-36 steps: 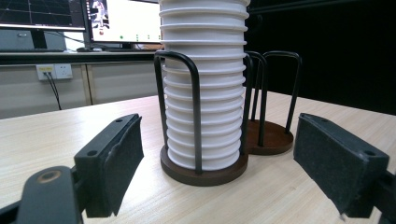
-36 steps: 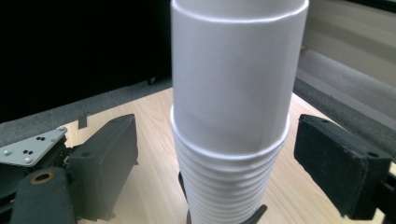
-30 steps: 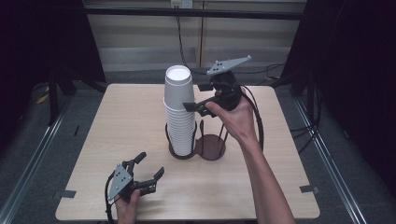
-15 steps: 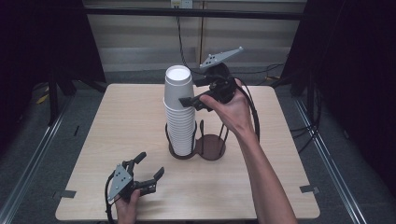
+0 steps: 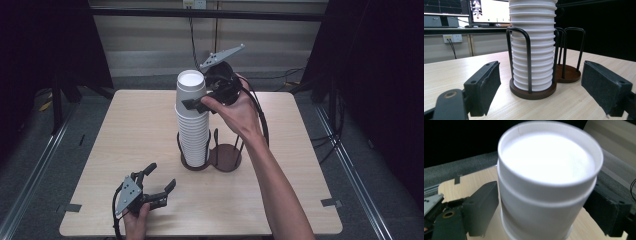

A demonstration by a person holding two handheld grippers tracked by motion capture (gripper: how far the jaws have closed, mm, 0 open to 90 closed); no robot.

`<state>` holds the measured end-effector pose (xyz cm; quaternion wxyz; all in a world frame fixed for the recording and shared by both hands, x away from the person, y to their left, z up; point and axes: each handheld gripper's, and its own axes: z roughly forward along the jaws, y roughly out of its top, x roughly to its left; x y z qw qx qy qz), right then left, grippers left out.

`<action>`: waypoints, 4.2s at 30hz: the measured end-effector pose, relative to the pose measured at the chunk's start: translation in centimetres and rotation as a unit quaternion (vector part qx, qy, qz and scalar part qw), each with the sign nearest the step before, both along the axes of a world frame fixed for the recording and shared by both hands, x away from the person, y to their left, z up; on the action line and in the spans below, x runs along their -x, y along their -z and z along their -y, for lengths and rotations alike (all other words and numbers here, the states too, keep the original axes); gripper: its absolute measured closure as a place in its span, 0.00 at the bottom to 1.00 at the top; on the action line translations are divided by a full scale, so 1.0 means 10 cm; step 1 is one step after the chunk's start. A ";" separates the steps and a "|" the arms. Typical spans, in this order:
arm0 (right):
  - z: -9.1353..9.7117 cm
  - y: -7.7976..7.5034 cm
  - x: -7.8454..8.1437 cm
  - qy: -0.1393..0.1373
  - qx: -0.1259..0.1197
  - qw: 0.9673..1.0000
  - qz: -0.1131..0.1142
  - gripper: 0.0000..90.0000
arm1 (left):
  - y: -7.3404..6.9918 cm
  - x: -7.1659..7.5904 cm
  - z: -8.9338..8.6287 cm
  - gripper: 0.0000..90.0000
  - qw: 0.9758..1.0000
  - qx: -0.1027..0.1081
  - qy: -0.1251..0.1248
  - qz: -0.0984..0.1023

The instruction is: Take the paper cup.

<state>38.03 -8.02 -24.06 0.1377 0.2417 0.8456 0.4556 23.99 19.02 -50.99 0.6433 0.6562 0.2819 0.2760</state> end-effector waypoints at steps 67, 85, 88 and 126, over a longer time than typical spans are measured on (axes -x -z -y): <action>0.02 -0.19 0.04 0.019 -0.123 0.991 0.051 0.23 | 0.00 0.00 0.00 0.17 1.000 0.000 0.000 0.000; 0.15 -0.34 0.13 0.020 -0.170 0.982 0.083 0.23 | 0.00 0.00 0.00 0.17 1.000 0.000 0.000 0.000; 0.15 -0.35 0.15 0.016 -0.170 0.982 0.083 0.23 | 0.00 0.00 0.00 0.17 1.000 0.000 0.000 0.000; 0.71 -0.51 0.51 0.038 -0.239 0.964 0.110 0.23 | 0.00 0.00 0.00 0.17 1.000 -0.001 0.000 0.000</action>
